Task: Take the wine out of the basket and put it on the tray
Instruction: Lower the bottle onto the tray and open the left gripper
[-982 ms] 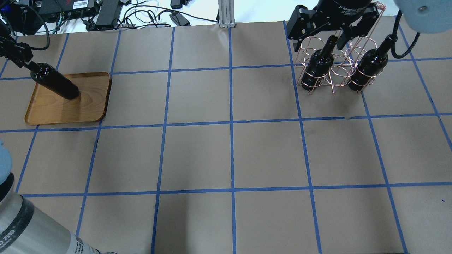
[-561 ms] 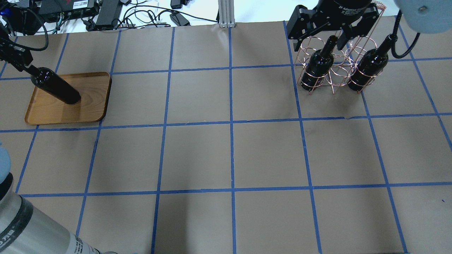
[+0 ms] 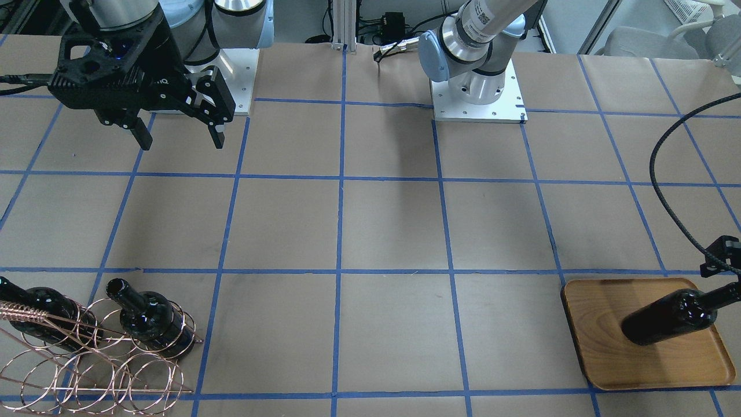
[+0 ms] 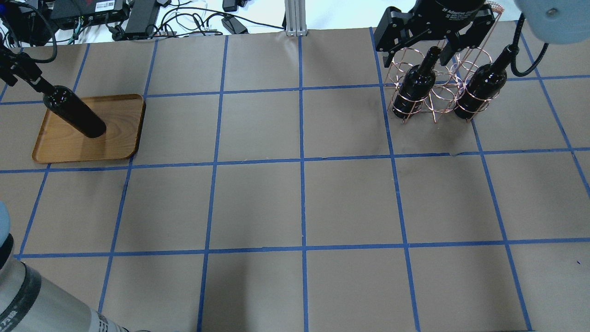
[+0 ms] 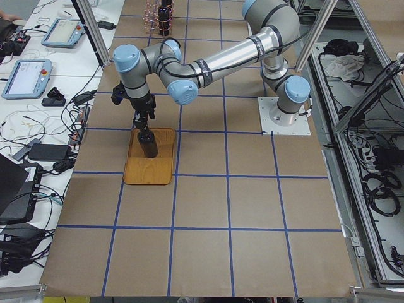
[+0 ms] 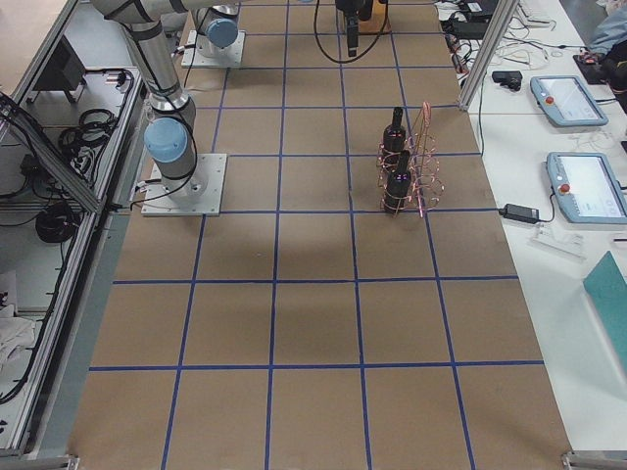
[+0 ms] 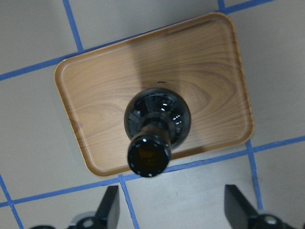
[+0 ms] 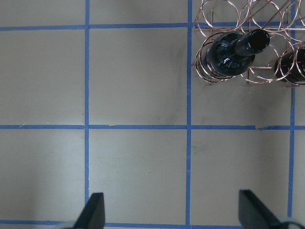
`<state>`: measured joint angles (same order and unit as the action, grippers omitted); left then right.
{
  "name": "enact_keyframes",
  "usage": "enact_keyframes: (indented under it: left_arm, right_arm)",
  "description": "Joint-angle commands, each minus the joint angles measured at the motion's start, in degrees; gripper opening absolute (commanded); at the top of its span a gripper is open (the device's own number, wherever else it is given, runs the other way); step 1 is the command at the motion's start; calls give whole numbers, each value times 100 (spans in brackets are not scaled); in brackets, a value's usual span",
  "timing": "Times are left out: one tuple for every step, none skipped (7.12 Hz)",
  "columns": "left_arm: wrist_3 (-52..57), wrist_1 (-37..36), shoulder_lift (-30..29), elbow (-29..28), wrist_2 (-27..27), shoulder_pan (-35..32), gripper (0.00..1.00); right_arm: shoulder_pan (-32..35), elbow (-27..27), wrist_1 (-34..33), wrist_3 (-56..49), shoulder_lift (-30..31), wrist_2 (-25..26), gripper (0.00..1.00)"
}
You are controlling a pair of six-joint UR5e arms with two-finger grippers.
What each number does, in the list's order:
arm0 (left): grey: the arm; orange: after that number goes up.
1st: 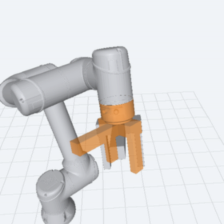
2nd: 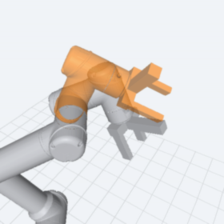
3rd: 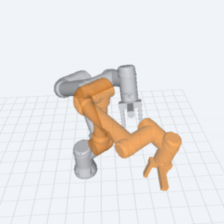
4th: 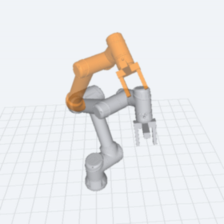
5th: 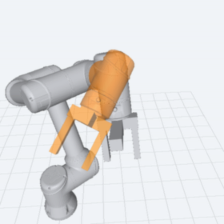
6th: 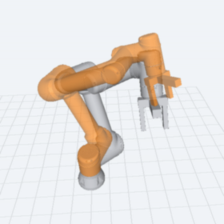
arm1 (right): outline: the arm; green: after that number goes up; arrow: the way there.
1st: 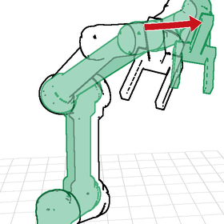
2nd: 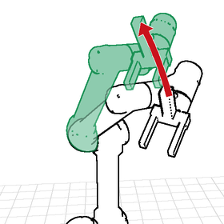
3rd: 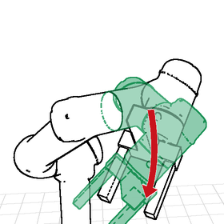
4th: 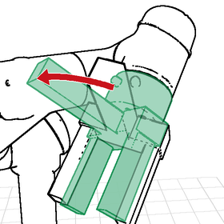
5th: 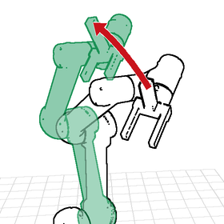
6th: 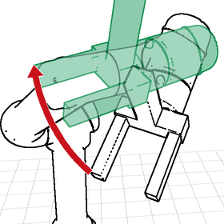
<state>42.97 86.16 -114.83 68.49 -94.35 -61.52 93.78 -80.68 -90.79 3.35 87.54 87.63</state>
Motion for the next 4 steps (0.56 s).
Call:
enact_keyframes:
  left_arm:
    - [-121,591,633,84,276,-288,100]
    - [-879,787,1046,250,311,-438,100]
    - [-1304,789,1398,513,320,-666,100]
    - [-1848,745,1671,803,329,-1086,100]
  right_arm:
    - [0,0,0,-1,0,0,100]
    - [0,0,9,-1,0,0,100]
    - [0,0,9,8,0,0,100]
    - [0,0,9,-1,0,0,100]
